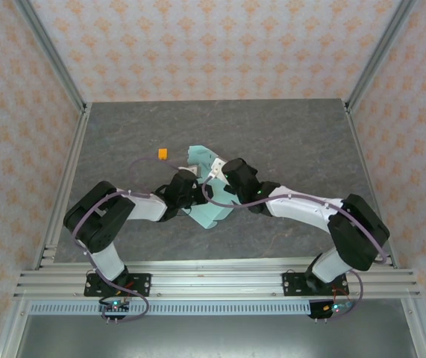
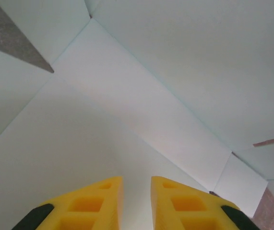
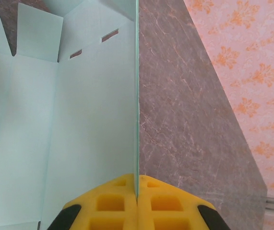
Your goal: Fold the paper box
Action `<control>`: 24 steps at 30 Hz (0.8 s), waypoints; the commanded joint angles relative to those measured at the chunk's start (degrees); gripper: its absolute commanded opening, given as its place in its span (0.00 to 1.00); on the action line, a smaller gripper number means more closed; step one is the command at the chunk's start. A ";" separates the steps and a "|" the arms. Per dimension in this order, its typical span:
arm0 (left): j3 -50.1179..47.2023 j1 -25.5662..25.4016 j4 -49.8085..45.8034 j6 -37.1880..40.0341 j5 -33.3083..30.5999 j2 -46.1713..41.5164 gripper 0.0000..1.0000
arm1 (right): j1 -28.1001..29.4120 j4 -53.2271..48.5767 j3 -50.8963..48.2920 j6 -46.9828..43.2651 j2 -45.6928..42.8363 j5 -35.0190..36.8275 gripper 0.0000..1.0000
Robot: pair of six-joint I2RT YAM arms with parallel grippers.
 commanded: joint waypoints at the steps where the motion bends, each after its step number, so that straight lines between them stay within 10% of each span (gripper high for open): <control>1: 0.95 -0.57 1.72 -1.05 -1.15 2.43 0.21 | 0.19 3.95 -1.68 -5.10 1.23 1.64 0.00; 24: -6.86 0.79 3.18 -0.06 -5.65 -5.87 0.32 | -1.80 19.90 -8.94 -26.93 1.38 -1.87 0.00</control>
